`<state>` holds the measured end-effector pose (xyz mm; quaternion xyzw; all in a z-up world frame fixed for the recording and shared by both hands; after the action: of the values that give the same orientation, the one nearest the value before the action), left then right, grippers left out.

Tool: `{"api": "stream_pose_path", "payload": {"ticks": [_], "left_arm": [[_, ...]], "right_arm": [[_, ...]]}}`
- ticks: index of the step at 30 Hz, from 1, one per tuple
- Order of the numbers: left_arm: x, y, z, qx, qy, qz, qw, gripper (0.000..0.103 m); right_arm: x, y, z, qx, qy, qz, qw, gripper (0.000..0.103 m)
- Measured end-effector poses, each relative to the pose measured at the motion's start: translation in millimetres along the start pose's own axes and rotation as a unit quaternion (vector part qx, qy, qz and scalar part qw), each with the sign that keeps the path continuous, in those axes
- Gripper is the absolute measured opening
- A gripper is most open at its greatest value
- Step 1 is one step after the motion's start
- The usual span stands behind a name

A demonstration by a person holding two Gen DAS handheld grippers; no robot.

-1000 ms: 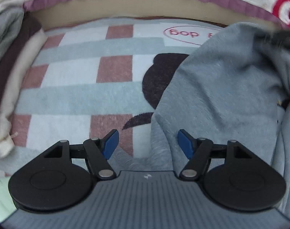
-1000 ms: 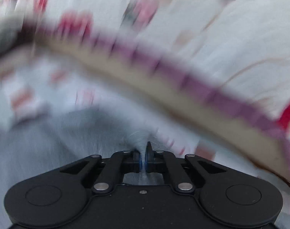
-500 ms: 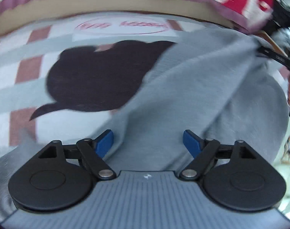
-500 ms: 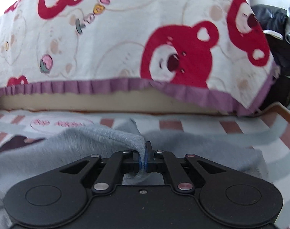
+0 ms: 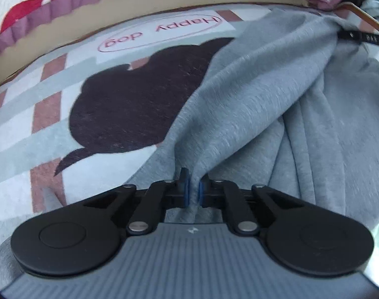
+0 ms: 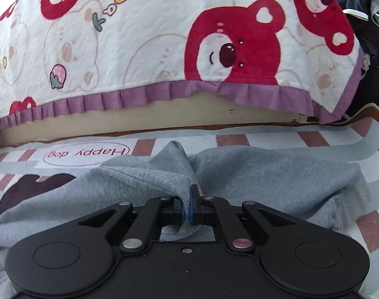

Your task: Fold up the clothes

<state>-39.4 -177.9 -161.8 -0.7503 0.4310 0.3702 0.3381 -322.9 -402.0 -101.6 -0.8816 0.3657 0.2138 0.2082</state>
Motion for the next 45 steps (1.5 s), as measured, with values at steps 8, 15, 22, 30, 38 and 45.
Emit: {"api": "stream_pose_path", "payload": {"ticks": [8, 15, 22, 30, 38, 45], "left_arm": [[-46, -36, -51, -0.027, 0.127, -0.133, 0.9826, 0.004], [-147, -90, -116, -0.106, 0.333, -0.194, 0.9168, 0.005], [-78, -74, -22, -0.074, 0.177, -0.163, 0.9679, 0.01], [-11, -97, 81, -0.212, 0.025, -0.073, 0.9743, 0.016], [-20, -104, 88, -0.254, 0.048, -0.059, 0.9641, 0.02], [-22, -113, 106, -0.29, 0.059, -0.033, 0.9548, 0.024]], "right_arm": [[0, -12, -6, 0.012, 0.017, -0.043, 0.999, 0.004], [-23, -51, -38, -0.031, 0.106, -0.117, 0.987, 0.004], [-14, -40, 2, -0.06, 0.023, -0.079, 0.995, 0.005], [-6, -81, 39, -0.166, -0.14, -0.123, 0.968, 0.02], [-17, -177, -8, -0.151, -0.158, -0.32, 0.922, 0.062], [43, -241, -14, -0.227, -0.209, -0.156, 0.938, 0.062]]}}
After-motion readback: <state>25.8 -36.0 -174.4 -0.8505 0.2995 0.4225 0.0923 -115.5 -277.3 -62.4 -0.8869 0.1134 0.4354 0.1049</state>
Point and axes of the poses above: each gripper's, at about its wrist camera, not at the fingertips, and x roughly the way its jaws point, y to its right, z to its underside, the point moved 6 cm from there along x, roughly the way its jaws point, and after that the axes turned 12 degrees about -z, right-handed, at the moved point
